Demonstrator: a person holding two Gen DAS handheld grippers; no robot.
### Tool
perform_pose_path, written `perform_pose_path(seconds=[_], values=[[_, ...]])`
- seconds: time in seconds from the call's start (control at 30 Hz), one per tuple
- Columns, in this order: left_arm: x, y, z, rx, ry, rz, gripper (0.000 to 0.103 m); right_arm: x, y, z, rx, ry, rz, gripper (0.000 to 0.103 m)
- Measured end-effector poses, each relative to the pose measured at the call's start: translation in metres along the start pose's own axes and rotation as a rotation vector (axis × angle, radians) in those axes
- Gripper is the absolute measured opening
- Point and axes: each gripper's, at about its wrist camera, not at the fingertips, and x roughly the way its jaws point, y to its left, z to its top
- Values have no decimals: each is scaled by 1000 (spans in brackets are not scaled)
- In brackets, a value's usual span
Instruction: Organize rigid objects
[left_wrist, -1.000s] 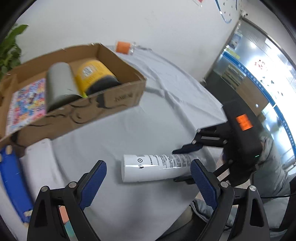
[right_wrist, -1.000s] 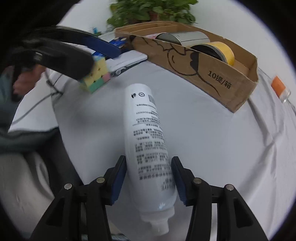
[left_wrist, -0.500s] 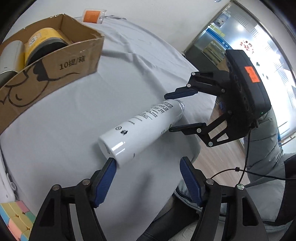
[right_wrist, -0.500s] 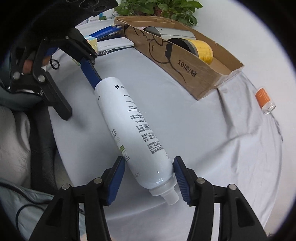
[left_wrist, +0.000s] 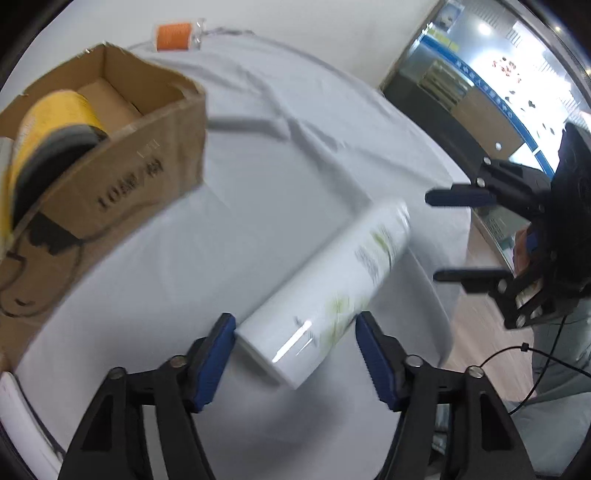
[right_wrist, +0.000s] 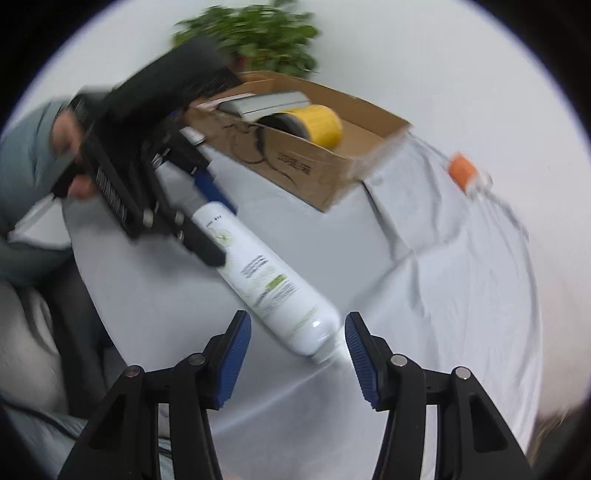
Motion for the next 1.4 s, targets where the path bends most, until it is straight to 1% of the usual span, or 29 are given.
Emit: perform_pose_path(seconds=[0.03,0.07,0.1,0.17,0.2,0.23,0.27,0.33,0.37,0.4,0.43,0.47,0.5,0.57,0.6,0.67,0.77,0.83,0.93,1.03,1.1,1.17,1.23,1.3,1.37,1.4], values=[[1,-3,-6,-14,16,-22,53,1,-8,-2,112,17,26,52],[1,-7,-11,-24,22,-26,50,2,-15,-5,212,27,49,52],[0,-11,-16,-35,22,-29,49,5,-23,-11,372,28,99,53],[1,-21,-24,-53,16,-40,46,11,-29,-23,585,6,199,57],[1,-23,-29,-63,15,-52,45,21,-32,-27,704,4,279,57],[2,-26,-31,-77,13,-68,44,29,-33,-25,759,4,327,57],[3,-27,-33,-96,8,-85,43,35,-35,-22,797,3,348,62],[4,-27,-34,-139,-1,-121,42,52,-39,-13,897,42,298,64],[4,-27,-35,-151,-2,-132,42,65,-41,-10,946,84,262,64],[5,-28,-34,-160,5,-153,43,68,-41,-6,963,66,234,64],[7,-27,-32,-185,3,-162,46,71,-38,-1,953,89,175,62],[10,-28,-30,-205,-1,-177,49,72,-35,5,930,93,135,60],[11,-25,-28,-229,-7,-200,50,75,-30,13,907,108,85,58],[8,-17,-27,-264,-14,-227,48,80,-21,20,882,108,48,54],[9,-18,-26,-268,-20,-234,47,81,-14,23,866,105,50,53],[8,-21,-27,-262,-23,-229,48,82,-1,24,855,98,92,47],[5,-27,-31,-251,-37,-206,46,75,8,26,847,77,72,45],[-10,-29,-32,-239,-87,-158,44,62,15,36,822,36,67,44],[-39,-30,-22,-241,-182,-130,43,37,15,66,763,-55,63,44],[-73,-19,1,-244,-296,-86,42,21,1,107,711,-141,69,44],[-88,-6,23,-255,-338,-51,43,21,-15,137,680,-175,80,44],[-101,17,51,-293,-365,-31,43,33,-36,174,640,-195,109,43],[-104,35,72,-322,-370,-22,42,45,-51,201,608,-184,129,43],[-102,55,91,-353,-361,-15,42,66,-68,231,574,-159,152,43],[-92,69,107,-377,-339,-31,42,80,-76,240,558,-137,158,43],[-90,74,108,-384,-329,-39,42,89,-81,243,561,-124,154,43]])
